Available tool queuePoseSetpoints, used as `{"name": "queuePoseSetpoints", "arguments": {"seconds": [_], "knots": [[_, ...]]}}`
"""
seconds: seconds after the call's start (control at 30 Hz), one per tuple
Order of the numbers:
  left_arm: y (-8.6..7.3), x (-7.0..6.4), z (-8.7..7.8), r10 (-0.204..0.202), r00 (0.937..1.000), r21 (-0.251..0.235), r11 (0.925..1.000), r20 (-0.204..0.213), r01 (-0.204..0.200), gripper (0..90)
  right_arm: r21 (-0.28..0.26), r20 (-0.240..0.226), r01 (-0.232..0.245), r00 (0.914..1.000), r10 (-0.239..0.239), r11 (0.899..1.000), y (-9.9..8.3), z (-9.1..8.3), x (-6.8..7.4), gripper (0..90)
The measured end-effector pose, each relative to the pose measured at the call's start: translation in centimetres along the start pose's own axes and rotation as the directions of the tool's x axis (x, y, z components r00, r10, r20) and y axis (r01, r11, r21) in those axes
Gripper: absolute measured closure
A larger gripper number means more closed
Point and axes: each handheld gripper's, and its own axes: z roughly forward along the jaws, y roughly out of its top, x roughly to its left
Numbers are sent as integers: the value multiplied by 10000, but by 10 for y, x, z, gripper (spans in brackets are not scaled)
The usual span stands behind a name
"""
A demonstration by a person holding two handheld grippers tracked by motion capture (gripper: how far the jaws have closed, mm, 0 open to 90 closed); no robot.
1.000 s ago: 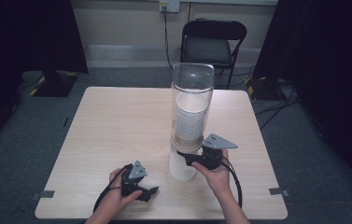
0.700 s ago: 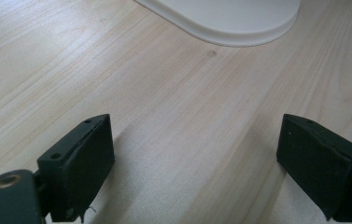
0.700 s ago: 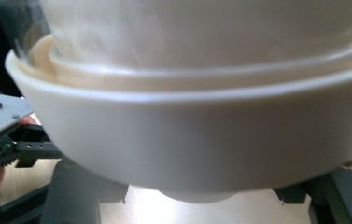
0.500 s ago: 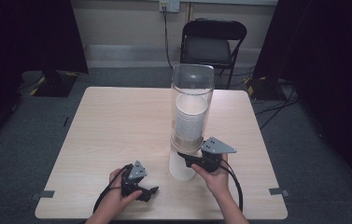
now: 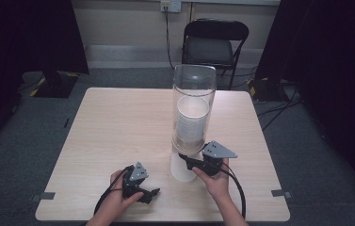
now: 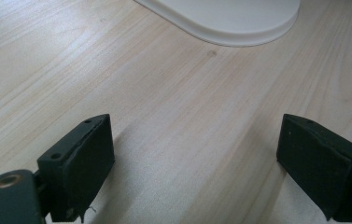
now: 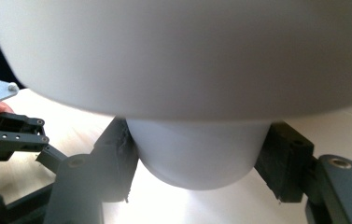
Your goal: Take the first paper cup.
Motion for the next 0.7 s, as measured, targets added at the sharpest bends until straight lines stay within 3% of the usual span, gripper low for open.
{"name": "queuePoseSetpoints", "arguments": {"seconds": [0.2, 0.33, 0.37, 0.5, 0.53, 0.6, 0.7], "knots": [[0, 0, 0, 1, 10000, 3, 10000, -1, -1, 106, 99, -87, 47, 10000, -46, 9999, 2, 0, -1, 357], [0, 0, 0, 3, 10000, 4, 10000, -1, -3, 106, 331, 270, 145, 9995, -154, 9993, 5, 1, 0, 253], [0, 0, 0, 6, 10000, 3, 10000, 0, -6, 106, 117, 342, -108, 9994, 104, 9999, 6, 0, -2, 216], [0, 0, 0, -2, 10000, 3, 10000, 1, 2, 106, 25, 229, -134, 9996, 133, 9999, 8, -1, -3, 224], [0, 0, 0, -6, 10000, 1, 10000, 2, 6, 106, -370, -82, -426, 9991, 424, 9984, 10, -2, -3, 244], [0, 0, 0, 2, 10000, 7, 10000, 1, -2, 106, -517, -64, -535, 9986, 532, 9972, 13, -3, -3, 242], [0, 0, 0, 0, 10000, -1, 10000, -3, 0, 106, -640, -89, -360, 9993, 355, 9973, 18, -3, -2, 264]]}}
